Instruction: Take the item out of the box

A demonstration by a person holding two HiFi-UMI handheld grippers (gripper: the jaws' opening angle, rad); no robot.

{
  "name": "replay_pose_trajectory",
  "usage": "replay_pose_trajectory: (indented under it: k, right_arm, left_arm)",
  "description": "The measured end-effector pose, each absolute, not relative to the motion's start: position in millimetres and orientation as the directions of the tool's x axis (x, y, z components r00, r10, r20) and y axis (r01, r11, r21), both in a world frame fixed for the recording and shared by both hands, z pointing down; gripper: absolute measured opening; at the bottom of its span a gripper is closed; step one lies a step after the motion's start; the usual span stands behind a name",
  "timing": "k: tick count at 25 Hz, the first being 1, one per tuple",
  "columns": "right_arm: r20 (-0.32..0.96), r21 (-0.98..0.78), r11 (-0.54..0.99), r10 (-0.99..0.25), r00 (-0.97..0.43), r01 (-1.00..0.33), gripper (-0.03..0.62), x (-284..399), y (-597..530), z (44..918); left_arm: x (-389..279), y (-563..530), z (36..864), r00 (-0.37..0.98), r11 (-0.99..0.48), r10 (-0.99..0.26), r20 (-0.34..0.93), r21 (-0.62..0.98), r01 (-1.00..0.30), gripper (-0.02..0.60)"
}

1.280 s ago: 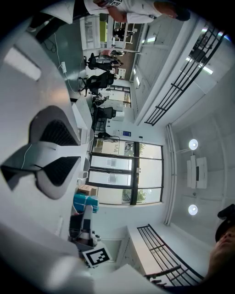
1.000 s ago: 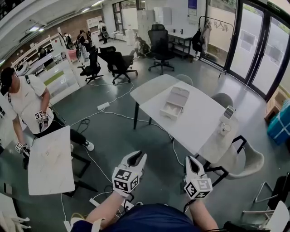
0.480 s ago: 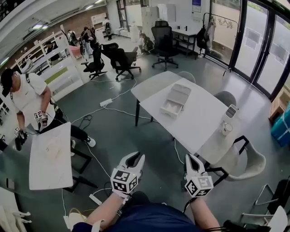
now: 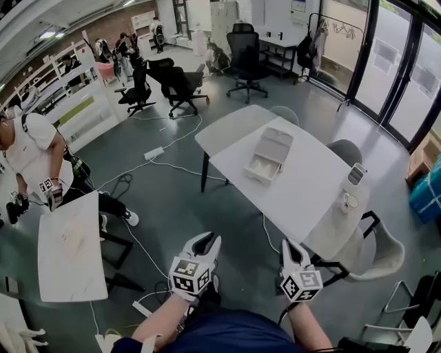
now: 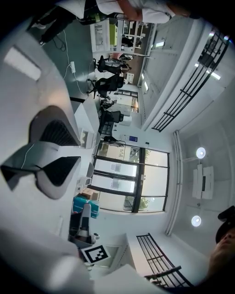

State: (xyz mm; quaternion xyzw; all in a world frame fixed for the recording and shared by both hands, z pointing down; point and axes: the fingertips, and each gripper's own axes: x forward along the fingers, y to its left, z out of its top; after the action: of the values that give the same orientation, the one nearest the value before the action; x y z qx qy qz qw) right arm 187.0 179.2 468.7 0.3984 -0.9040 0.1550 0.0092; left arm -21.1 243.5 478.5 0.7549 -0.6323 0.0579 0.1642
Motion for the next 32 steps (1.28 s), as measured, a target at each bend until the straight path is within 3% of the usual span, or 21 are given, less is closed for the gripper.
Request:
replay_pose_trajectory:
  k: [16, 27, 32]
  right_arm:
    - [0.207, -0.212, 0.512, -0.808, -0.551, -0.832, 0.003, 68.9, 87.6, 464.3]
    - [0.274, -0.215, 0.454, -0.822, -0.500, -0.865, 0.002, 55.8, 53.3, 494.1]
    - [0.279, -0.261, 0.484, -0.791, -0.545, -0.835, 0.003, 37.6, 16.3, 509.3]
  left_arm:
    - [-152.3, 115.4, 492.1, 0.344, -0.287, -0.898, 0.275, 0.227, -0.931, 0.078]
    - [-151.8, 66.8, 522.8, 0.431, -0.356, -0.850, 0.302, 0.273, -0.894, 0.078]
    - [-160.3, 40.4, 528.0, 0.401, -0.332, -0.855, 0.328, 0.247, -0.910, 0.078]
